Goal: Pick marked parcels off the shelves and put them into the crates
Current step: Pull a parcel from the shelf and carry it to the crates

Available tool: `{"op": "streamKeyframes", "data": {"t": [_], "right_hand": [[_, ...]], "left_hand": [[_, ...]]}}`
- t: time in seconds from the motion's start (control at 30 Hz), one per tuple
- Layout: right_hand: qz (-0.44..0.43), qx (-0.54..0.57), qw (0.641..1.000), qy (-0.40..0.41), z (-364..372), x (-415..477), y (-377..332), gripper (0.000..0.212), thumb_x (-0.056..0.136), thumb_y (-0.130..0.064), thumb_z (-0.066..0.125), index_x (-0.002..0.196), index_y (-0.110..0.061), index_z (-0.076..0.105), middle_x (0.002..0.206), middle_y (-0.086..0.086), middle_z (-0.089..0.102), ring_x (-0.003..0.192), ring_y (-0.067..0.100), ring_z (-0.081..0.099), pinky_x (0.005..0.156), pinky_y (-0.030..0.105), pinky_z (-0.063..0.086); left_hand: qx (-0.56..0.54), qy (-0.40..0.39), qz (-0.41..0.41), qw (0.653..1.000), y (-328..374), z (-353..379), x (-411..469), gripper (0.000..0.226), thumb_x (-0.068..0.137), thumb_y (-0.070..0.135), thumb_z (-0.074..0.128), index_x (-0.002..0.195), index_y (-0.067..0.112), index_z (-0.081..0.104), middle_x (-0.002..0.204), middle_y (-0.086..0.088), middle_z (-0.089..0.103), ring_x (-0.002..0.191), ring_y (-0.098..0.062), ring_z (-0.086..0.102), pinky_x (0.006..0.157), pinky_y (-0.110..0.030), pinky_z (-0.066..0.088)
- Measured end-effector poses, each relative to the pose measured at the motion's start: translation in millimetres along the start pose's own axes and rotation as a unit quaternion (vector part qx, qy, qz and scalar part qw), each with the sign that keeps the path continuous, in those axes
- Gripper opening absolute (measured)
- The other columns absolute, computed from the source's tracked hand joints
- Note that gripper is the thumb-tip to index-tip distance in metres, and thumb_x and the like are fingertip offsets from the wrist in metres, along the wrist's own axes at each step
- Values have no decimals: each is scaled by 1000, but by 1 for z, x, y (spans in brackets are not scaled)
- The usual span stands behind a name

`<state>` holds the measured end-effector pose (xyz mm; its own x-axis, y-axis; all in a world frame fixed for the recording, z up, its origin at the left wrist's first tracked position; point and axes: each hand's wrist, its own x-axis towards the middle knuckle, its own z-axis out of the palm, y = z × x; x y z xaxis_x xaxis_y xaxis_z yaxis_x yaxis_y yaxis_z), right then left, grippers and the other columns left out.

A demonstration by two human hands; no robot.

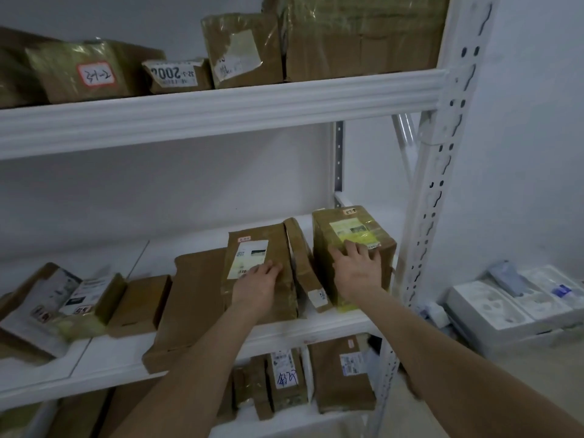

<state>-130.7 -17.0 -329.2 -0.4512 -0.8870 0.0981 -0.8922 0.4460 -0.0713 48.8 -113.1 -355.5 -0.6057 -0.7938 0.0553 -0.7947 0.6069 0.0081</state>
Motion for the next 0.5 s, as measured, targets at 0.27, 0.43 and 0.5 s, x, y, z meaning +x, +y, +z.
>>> {"op": "streamKeyframes", "data": {"t": [0.27,0.43,0.5], "right_hand": [[-118,49,991,-32,5,1,-51,62,93,-26,55,146,-24,23,153,10,19,136,30,31,99,42,44],[-58,33,990,-123,19,17,-65,57,95,-26,50,147,-31,25,150,14,23,128,34,42,99,46,46],[-45,33,993,-102,18,22,-68,46,96,-27,47,141,-27,35,134,13,41,112,32,55,90,44,51]], "left_hand": [[-10,-7,-3,1000,3,-2,1,70,90,17,55,151,27,22,157,1,22,141,-24,27,111,-41,30],[-25,-2,21,999,-14,-5,4,57,93,14,42,148,25,30,155,2,29,137,-24,33,108,-40,33],[-18,1,34,999,-19,-4,6,56,93,18,43,147,25,32,154,3,31,135,-24,35,106,-40,35]]}}
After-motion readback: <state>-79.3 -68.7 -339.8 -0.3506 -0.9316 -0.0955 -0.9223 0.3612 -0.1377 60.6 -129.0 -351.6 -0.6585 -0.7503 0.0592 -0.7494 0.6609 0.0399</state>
